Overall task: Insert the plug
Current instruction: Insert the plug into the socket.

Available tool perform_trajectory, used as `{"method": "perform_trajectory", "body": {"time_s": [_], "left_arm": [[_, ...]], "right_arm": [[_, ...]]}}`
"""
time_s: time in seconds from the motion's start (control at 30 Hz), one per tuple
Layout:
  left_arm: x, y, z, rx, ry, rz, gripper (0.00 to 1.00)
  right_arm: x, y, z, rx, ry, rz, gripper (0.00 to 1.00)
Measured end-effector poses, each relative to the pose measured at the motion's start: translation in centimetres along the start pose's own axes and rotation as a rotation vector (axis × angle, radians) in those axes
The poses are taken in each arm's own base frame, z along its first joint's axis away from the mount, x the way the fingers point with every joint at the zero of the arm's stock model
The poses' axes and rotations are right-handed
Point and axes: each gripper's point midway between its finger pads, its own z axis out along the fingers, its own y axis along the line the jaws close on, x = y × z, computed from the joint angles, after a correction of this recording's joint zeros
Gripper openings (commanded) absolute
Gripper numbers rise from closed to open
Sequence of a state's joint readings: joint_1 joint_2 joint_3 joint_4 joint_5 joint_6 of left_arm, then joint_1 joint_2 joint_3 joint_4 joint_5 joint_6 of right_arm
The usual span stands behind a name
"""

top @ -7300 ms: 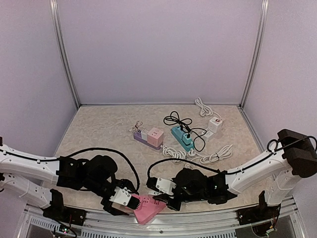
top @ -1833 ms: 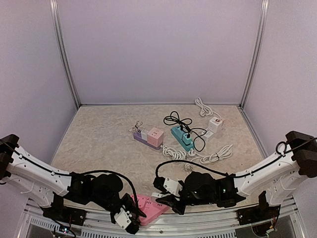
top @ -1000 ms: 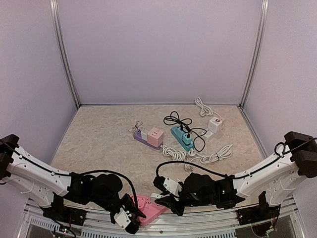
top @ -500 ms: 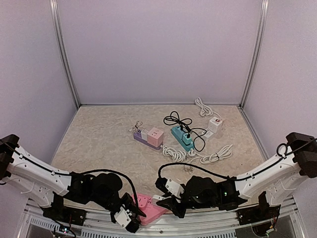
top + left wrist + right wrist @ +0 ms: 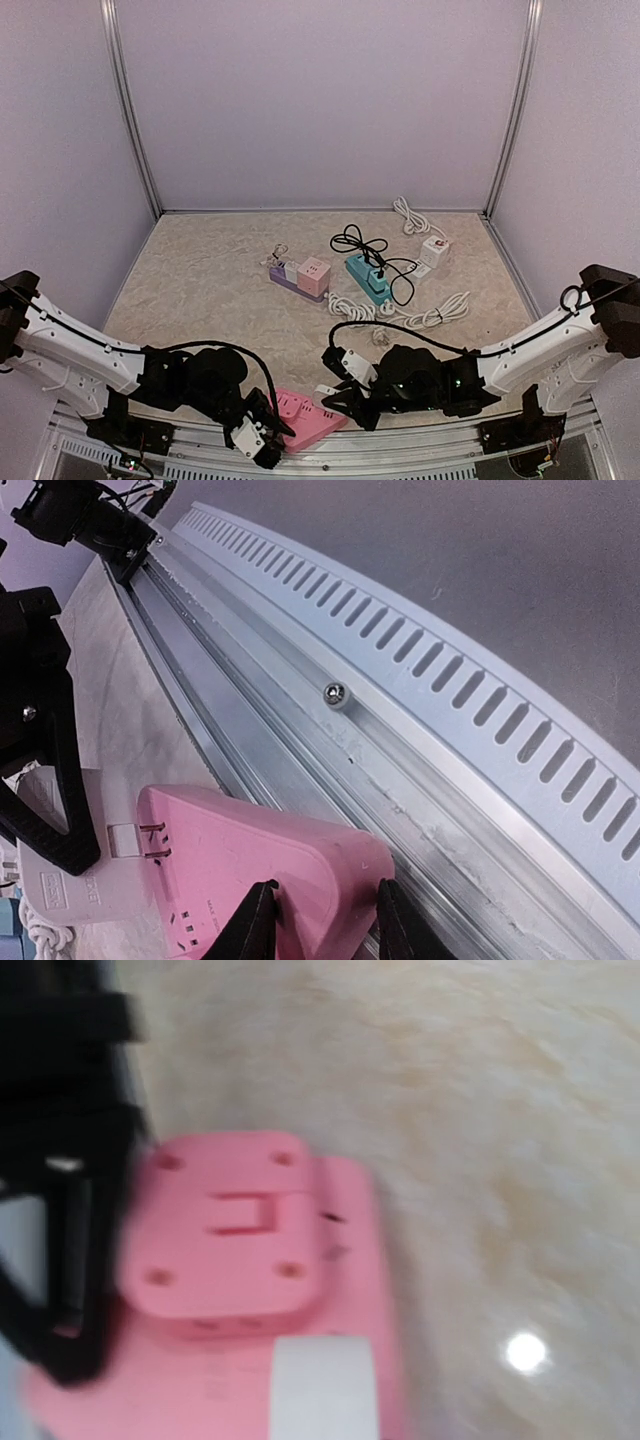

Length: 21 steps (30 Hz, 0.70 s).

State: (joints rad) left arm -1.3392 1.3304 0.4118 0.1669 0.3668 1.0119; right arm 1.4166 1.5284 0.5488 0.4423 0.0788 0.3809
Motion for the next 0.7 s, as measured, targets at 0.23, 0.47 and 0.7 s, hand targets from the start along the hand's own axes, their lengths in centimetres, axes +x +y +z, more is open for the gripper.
{"method": "perform_trajectory", "body": {"time_s": [0.23, 0.47, 0.7], "left_arm": [[0.04, 0.05, 0.07, 0.001, -0.005, 0.007, 0.33], [0.06, 0.21, 0.11, -0.002, -0.012, -0.018, 0.32], [0.03, 0.46, 0.23, -0.006, -0.015, -0.092, 0.31]], "right_arm": [[0.12, -0.74, -0.02, 0.014, 0.004, 0.014, 0.0], [0.24, -0.13, -0.2, 0.016, -0.002, -0.007, 0.0], [0.48, 0.08, -0.43, 0.058, -0.008, -0.02, 0.0]]}}
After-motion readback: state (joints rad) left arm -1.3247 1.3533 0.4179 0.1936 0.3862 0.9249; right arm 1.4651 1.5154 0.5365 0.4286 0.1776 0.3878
